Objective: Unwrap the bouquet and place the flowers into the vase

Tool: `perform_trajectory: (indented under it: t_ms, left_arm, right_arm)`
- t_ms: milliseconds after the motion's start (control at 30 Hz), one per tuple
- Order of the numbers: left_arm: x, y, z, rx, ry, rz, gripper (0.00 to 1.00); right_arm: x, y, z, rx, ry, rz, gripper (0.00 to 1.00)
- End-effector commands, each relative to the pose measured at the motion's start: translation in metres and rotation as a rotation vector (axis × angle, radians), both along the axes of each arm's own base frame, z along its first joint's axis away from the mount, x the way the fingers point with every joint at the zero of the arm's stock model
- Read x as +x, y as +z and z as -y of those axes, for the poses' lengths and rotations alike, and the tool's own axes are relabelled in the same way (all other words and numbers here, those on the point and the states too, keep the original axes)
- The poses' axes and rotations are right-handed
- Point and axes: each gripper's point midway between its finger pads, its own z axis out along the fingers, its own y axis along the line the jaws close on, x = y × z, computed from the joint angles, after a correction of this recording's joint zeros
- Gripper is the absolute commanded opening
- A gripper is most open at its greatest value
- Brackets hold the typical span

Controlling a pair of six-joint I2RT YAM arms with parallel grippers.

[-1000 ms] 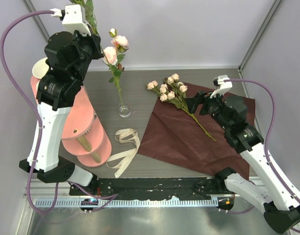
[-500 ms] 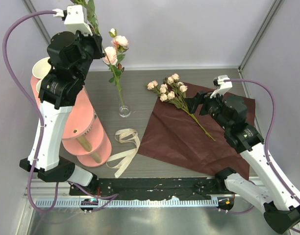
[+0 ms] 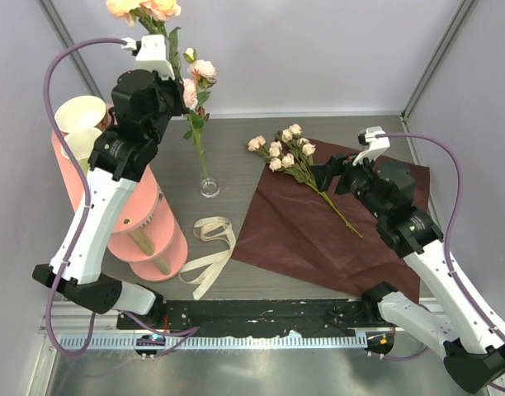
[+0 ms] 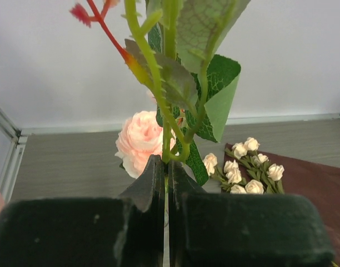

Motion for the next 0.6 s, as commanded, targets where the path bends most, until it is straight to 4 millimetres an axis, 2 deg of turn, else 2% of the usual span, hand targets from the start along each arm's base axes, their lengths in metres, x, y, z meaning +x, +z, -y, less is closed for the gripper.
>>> perform_trajectory:
  t_ms: [0,33,67,233,567]
  left_arm:
    - [-0.005,0.012,-0.012,-0.075,0.05,0.078,0.0]
    - [-0.006,0.01,-0.012,-0.083,0.055,0.082,0.0]
    - [-0.003,-0.003,-0.012,-0.079,0.065,0.057,0.0]
    - [0.007,-0.031,-0.011,-0.096,0.095,0.013,0.0]
    - [0.021,-0.068,-0.014,-0.084,0.157,-0.034,0.0]
  right_arm:
    - [0.002,0.006,-0.001,0.007,-0.004,0.023,0.79]
    - [0.003,0.005,-0.001,0.009,-0.004,0.022,0.78]
    - [0.003,0.004,-0.001,0.009,-0.002,0.018,0.78]
    - [0.003,0.0,-0.001,0.007,-0.002,0.009,0.79]
    - [0.001,-0.006,-0.001,0.007,-0.004,-0.003,0.78]
